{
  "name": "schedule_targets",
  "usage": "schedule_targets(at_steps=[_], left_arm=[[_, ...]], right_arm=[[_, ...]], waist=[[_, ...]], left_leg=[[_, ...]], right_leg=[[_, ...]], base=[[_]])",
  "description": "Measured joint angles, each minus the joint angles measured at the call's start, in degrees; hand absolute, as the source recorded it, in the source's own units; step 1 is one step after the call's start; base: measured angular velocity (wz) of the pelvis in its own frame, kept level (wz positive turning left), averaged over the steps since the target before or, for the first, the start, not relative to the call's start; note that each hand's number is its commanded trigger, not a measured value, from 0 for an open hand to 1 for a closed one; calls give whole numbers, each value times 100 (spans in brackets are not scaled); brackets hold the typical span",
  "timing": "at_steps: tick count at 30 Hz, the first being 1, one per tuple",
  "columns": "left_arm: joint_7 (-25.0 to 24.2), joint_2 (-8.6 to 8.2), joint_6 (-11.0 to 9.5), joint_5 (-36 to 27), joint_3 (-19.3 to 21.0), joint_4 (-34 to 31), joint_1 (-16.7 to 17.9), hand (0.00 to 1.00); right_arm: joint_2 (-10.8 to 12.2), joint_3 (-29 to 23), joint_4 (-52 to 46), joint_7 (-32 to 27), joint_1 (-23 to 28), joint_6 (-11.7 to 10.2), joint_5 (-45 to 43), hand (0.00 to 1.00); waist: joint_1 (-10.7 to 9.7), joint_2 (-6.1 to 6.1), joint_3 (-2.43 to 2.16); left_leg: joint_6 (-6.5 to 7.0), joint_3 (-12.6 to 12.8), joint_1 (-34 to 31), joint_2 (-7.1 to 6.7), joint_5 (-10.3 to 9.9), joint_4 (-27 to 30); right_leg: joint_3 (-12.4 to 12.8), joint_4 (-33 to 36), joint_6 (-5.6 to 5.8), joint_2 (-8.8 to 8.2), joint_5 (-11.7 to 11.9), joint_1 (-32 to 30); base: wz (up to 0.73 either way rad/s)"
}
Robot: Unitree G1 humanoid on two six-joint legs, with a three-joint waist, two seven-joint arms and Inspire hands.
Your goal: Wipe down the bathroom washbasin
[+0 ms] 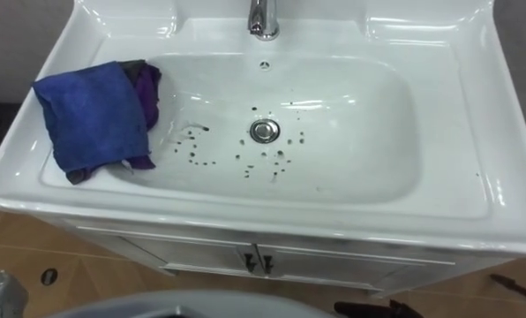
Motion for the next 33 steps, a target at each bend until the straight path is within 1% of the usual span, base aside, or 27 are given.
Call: schedule_targets(at_steps=[1,3,5,6,7,8,10,11,12,16,17,18,19,21,23,24,25,26,28,29,30,32,33], left_arm=[[8,55,-4,90,13,-171,-5,0],[11,114,-10,221,25,-366,-33,0],[11,125,-5,592,86,-669,-70,0],[16,163,-6,948,131,-880,-110,0],[19,255,-9,1289,191,-1056,-170,0],[19,307,-9,1376,228,-1169,-203,0],[21,495,-16,1720,372,-1581,-361,0],[20,518,-18,1851,408,-1686,-370,0],[29,527,-26,2184,430,-1885,-368,0],[-23,527,-70,3140,418,-2440,-369,0],[-32,527,-82,3273,417,-2506,-371,0],[-49,526,-117,3532,399,-2636,-372,0],[-50,526,-126,3701,346,-2782,-372,0],[-58,526,-129,3867,258,-2967,-372,0],[-113,527,-145,4086,97,-3083,-373,0],[-172,527,-159,4179,-49,-3112,-372,0],[-226,527,-166,4201,-217,-3112,-369,0],[-275,527,-169,4207,-302,-3112,-369,0],[-419,525,-188,4224,-606,-3089,-367,0],[-447,523,-206,4222,-668,-3071,-363,0],[-526,502,-253,4224,-772,-3015,-350,0],[-626,453,-260,4233,-929,-2948,-313,0],[-724,408,-260,4286,-1020,-2885,-276,0]], right_arm=[[-2,-1,-12,1,-2,-3,-28,0],[-1,-9,-10,1,-27,-6,-109,0],[7,-9,-5,8,-20,-23,-118,0],[3,-21,-7,18,35,-46,-126,0],[0,-36,-11,20,49,-101,-160,0],[0,-50,-19,23,55,-123,-175,0],[-1,-158,-2,44,74,-165,-252,0],[-4,-161,11,42,67,-179,-265,0],[-6,-156,19,41,74,-248,-268,0],[-36,-141,129,82,53,-395,-271,0],[-43,-141,167,95,46,-415,-270,0],[-52,-142,247,112,-5,-477,-248,0],[-62,-132,361,114,-46,-531,-232,0],[-80,-87,513,120,-155,-556,-213,0],[-93,4,513,122,-170,-602,-197,0],[-96,7,512,136,-170,-604,-198,0],[-98,8,508,167,-171,-603,-200,0],[-100,11,503,180,-171,-605,-200,0],[-100,60,510,200,-213,-641,-209,0],[-100,63,512,200,-219,-652,-209,0],[-98,69,514,202,-220,-659,-218,0],[-84,89,556,223,-217,-667,-216,0],[-70,99,597,240,-231,-665,-223,0]], waist=[[1,15,-2],[-4,46,-7],[-16,47,-9],[-15,52,-9],[-5,64,-9],[-13,71,-8],[-53,111,-3],[-81,113,2],[-134,121,14],[-173,125,29],[-180,137,35],[-203,134,76],[-231,130,79],[-302,120,81],[-327,110,71],[-354,107,71],[-386,107,71],[-394,105,73],[-466,82,84],[-472,74,88],[-492,63,89],[-528,20,86],[-533,-20,79]], left_leg=[[1,-2,12,-3,1,-3],[3,-7,16,-8,1,-5],[3,-10,16,-8,1,-4],[3,-9,17,-6,1,-4],[3,-3,16,-5,1,-2],[3,1,18,-4,1,-3],[3,0,50,-6,1,-11],[3,0,54,-7,2,-11],[6,-1,54,-11,3,-13],[7,29,58,-20,5,-31],[7,29,69,-20,5,-31],[7,29,111,-21,5,-35],[8,23,110,-24,4,-37],[8,18,101,-31,4,-40],[8,15,103,-38,5,-36],[9,3,106,-43,5,-32],[9,-9,104,-47,6,-33],[9,-10,104,-47,6,-33],[9,-18,106,-47,6,-36],[9,-18,109,-47,6,-39],[9,-14,120,-47,6,-54],[10,-1,119,-47,8,-81],[10,13,116,-47,8,-87]], right_leg=[[0,2,0,-2,0,0],[3,-3,0,-4,0,0],[17,-5,0,-2,0,1],[22,-3,0,0,0,-1],[24,-2,0,0,0,-6],[27,-3,0,1,0,-8],[24,-3,0,-2,0,19],[27,-3,0,-2,0,21],[28,-3,0,-4,0,24],[93,-94,1,1,-1,37],[95,-95,1,2,-1,47],[94,-98,1,1,-1,85],[94,-102,1,0,-1,87],[92,-113,5,-5,-3,85],[93,-120,10,-11,-6,89],[92,-124,10,-12,-6,97],[89,-125,11,-14,-7,99],[89,-125,11,-14,-7,99],[91,-124,11,-12,-7,102],[91,-125,12,-12,-7,104],[94,-125,12,-12,-7,106],[96,-140,12,-12,-8,85],[101,-171,12,-12,-7,86]], base=[[0],[-4],[0],[0],[-4],[-5],[-4],[0],[0],[-7],[-6],[0],[0],[0],[0],[0],[0],[0],[0],[0],[-4],[-2],[-4]])
